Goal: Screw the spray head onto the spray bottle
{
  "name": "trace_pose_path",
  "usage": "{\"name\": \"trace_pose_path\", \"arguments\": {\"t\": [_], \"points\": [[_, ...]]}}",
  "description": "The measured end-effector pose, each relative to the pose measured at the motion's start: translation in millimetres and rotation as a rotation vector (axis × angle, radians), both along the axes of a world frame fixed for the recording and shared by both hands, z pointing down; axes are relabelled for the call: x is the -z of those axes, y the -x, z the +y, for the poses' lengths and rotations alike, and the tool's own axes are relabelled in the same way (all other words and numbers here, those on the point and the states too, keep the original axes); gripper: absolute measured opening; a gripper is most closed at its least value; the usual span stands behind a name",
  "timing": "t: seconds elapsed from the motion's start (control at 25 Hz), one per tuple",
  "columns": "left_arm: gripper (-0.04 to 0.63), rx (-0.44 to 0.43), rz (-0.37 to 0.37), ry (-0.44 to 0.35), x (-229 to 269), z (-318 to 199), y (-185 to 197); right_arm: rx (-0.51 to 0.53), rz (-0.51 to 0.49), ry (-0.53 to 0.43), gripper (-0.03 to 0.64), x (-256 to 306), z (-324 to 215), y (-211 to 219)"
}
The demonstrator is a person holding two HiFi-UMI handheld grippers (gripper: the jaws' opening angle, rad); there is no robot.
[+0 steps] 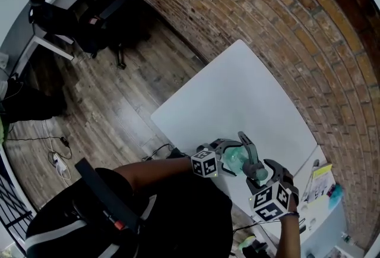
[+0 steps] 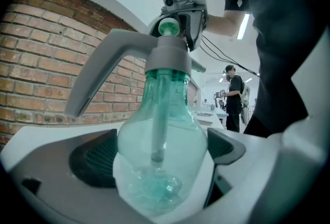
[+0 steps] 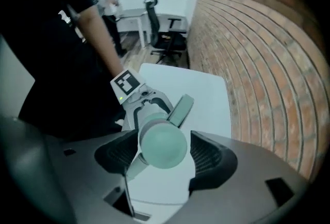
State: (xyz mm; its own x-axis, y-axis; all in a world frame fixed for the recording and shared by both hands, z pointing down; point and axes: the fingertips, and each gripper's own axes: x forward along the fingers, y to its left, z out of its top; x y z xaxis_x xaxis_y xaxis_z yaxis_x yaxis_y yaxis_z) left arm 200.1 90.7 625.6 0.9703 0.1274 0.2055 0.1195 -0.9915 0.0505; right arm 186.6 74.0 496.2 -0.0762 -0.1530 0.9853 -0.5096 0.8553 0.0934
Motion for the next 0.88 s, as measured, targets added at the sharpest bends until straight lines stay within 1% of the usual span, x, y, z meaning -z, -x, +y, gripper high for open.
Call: {"name": "trace_pose_path", "arguments": {"t": [0.08, 0.16, 0.24, 0.32, 0.4, 0.48, 0.56, 0.68, 0.8, 0.88], "points": [[0.546, 0.005, -0.004, 0.003, -1, 0, 0, 0.136, 0.064, 0.018, 0.298, -3, 3, -3], [0.546, 0.008, -0.008, 0.006, -1, 0, -2, 0.221, 0.095, 0.034, 0.296, -7, 4, -4], [0.545, 0.008, -0.008, 0.005, -1, 0, -3, 0.277, 0.098, 0.047, 0.295, -10, 5, -3], [0.545, 0.011, -0.010, 0.002, -1, 0, -3, 0.276, 0.093, 0.072, 0.296, -13, 6, -2], [0.545, 0.014, -0.015, -0.008, -1, 0, -2, 0.240, 0.086, 0.102, 0.292, -16, 7, -2], [0.543, 0.018, -0.015, -0.028, 3, 0, -1, 0.218, 0.090, 0.111, 0.288, -17, 8, -2], [0.537, 0.022, 0.008, -0.034, 12, 1, -1, 0.212, 0.094, 0.112, 0.288, -18, 8, -2], [0.535, 0.032, 0.043, -0.020, 27, 2, -5, 0.212, 0.100, 0.109, 0.288, -18, 6, -1], [0.532, 0.057, 0.024, -0.035, 32, 1, -14, 0.191, 0.096, 0.097, 0.290, -20, 4, 2], [0.512, 0.072, 0.006, -0.048, 33, -1, -22, 0.172, 0.104, 0.099, 0.290, -20, 4, 1]]}}
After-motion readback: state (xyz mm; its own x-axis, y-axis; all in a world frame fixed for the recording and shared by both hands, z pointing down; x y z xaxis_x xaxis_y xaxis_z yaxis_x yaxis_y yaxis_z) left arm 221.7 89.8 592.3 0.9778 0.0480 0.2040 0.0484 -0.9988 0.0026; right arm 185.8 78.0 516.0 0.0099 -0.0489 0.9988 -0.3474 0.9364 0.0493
